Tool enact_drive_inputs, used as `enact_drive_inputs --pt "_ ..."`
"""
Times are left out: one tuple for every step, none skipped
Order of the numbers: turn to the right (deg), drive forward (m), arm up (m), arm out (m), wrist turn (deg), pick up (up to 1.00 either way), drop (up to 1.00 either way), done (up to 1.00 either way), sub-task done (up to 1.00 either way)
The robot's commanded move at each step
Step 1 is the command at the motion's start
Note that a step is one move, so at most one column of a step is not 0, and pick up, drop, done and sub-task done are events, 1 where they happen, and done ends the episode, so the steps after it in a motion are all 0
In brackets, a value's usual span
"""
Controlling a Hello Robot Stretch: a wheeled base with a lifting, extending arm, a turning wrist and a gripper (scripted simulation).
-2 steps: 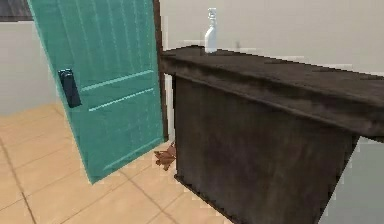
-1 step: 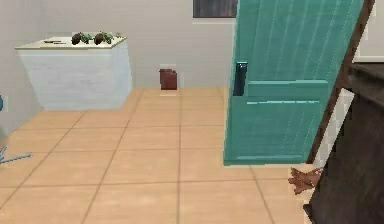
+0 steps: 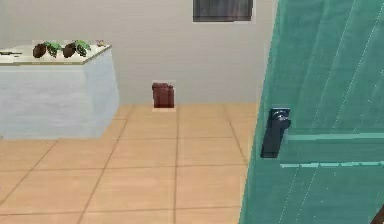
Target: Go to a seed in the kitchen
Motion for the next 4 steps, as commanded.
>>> enact_drive_inputs --pt "-18.0 0.00 0.00 0.00 0.0 0.00 0.00 0.00 0.00" --pt "0.0 1.00 0.00 0.00 0.0 0.00 0.00 0.00 0.00" --pt "0.0 0.70 0.00 0.00 0.0 0.00 0.00 0.00 0.00" --pt "-30.0 0.00 0.00 0.00 0.0 0.00 0.00 0.00 0.00"
